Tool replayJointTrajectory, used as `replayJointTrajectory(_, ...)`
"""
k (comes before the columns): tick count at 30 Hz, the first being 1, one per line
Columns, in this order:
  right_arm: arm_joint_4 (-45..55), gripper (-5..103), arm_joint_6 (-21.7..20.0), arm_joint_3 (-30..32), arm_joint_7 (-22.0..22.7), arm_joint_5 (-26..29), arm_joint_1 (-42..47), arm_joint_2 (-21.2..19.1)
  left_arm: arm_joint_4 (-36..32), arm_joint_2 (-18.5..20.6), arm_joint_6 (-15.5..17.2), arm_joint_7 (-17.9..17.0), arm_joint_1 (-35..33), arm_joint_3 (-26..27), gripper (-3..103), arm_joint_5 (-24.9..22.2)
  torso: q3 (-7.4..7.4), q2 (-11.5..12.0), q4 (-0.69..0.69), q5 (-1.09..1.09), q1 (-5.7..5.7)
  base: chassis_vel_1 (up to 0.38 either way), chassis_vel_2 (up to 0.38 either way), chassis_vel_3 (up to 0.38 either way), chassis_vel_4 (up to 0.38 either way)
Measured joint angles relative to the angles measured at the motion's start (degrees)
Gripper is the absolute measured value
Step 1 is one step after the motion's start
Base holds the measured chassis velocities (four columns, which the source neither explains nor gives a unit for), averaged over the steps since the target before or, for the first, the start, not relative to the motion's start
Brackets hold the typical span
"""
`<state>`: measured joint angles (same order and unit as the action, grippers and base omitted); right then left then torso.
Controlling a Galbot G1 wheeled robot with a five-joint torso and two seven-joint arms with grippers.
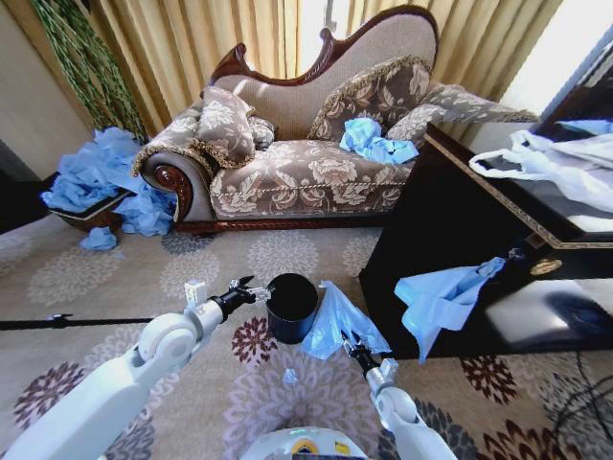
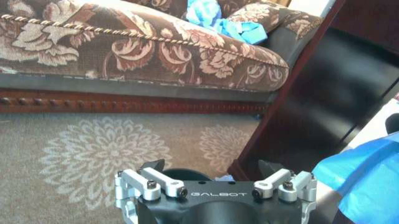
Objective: Place a garbage bag over the trash bin.
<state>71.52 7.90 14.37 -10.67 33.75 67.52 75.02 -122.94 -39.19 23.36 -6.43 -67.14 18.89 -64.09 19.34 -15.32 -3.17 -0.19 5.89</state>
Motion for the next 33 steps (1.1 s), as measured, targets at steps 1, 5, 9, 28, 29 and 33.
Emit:
replayJointTrajectory(1,-0.96,41,0.1,0.01,0.0,-0.19,-0.94,0.21,0.19,-0.01,-0.01,0.03,0.35,-0.26,100,-0.17,0.0,0.0,0.0,-0.01,0.0,0.0,0.0,0.0,0.0)
replayJointTrajectory(5,-3.14,41,0.47,0.08,-0.02,-0.62,-2.66,0.49,0.63,-0.1,-0.01,0.12,1.11,-0.74,100,-0.77,-0.01,0.0,0.0,0.0,0.0,0.0,0.0,0.0,0.0)
replayJointTrajectory(9,-5.33,47,1.32,0.3,-0.04,-1.27,-4.0,0.55,0.97,-0.39,-0.01,0.25,1.44,-1.01,100,-1.02,0.0,0.0,0.0,0.0,0.0,0.0,0.0,0.0,0.0)
replayJointTrajectory(28,-1.68,-2,2.24,1.4,0.49,-0.98,-2.59,0.13,2.09,-2.57,-0.73,0.87,0.61,-1.54,100,-1.01,-0.01,0.0,0.0,-0.01,0.0,0.0,0.0,0.0,0.0)
replayJointTrajectory(29,-1.77,-2,2.3,1.45,0.58,-1.0,-2.73,0.25,2.08,-2.6,-0.84,0.88,0.48,-1.46,100,-0.99,0.0,0.0,0.0,-0.01,0.0,0.0,0.0,0.0,0.0)
replayJointTrajectory(33,-1.51,-2,2.5,1.72,1.14,-0.99,-3.14,0.55,1.95,-2.77,-1.05,0.91,-0.03,-1.13,100,-0.88,0.0,0.0,0.0,0.0,0.0,0.0,0.0,0.0,0.0)
